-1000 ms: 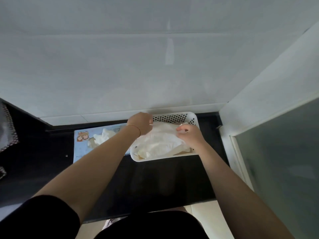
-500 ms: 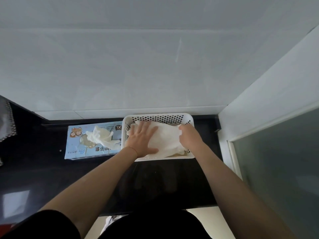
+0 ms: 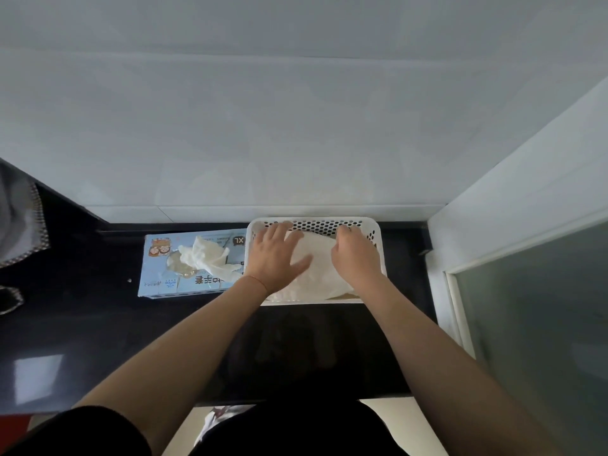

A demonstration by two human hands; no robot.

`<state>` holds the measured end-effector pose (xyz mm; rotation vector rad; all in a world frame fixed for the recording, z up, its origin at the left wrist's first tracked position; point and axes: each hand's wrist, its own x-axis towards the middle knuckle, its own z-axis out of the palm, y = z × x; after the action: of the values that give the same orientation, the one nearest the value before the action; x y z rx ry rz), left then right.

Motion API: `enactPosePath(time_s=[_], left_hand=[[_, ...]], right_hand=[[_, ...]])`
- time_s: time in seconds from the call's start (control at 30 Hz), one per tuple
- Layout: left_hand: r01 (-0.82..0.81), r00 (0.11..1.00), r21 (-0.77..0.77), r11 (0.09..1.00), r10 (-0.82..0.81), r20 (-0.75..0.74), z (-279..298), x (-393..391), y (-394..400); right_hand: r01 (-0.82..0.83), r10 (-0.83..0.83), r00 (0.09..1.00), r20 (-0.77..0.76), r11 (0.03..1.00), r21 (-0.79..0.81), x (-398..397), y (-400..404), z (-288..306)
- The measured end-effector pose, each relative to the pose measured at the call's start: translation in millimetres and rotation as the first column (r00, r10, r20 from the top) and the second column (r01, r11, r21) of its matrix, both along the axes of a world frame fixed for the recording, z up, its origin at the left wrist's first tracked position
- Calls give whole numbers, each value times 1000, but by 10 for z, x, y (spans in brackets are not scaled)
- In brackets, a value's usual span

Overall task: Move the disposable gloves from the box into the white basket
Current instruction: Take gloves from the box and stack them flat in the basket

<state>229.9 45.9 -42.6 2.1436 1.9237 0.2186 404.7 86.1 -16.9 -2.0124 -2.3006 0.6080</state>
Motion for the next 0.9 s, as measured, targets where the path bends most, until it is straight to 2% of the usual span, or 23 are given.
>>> enactPosePath(time_s=[0.07, 0.1, 0.13, 0.27, 0.37, 0.43, 0.5, 0.77, 0.9], left_hand=[[-95, 995, 254, 963, 83, 60, 115, -164, 15], [-157, 987, 323, 933, 144, 64, 163, -311, 9], [-229, 973, 325, 918, 221, 63, 216, -446, -4], [-474, 880, 13, 881, 474, -21, 350, -1011, -155], [-553, 817, -201, 809, 573, 59, 345, -1383, -286], [-540, 788, -306, 784, 598, 144, 355, -1539, -339], [-506, 779, -344, 791, 591, 212, 391, -1640, -384], [-326, 823, -256, 910, 406, 396, 606, -1759, -353], [-318, 780, -221, 922, 387, 492, 711, -1810, -310]], right_hand=[[-35, 36, 998, -57, 999, 26, -166, 5, 55], [-56, 59, 995, -86, 998, 32, -293, -9, 91], [-78, 81, 991, -108, 996, 39, -409, -23, 115], [-154, 156, 972, -177, 988, 26, -907, -143, 167], [-194, 182, 961, -207, 980, -40, -1264, -255, 158], [-204, 184, 957, -225, 977, -69, -1437, -321, 159], [-202, 177, 954, -243, 976, -83, -1593, -370, 158], [-154, 113, 925, -363, 984, -87, -2011, -432, 214], [-68, 53, 927, -371, 997, -27, -2129, -385, 307]])
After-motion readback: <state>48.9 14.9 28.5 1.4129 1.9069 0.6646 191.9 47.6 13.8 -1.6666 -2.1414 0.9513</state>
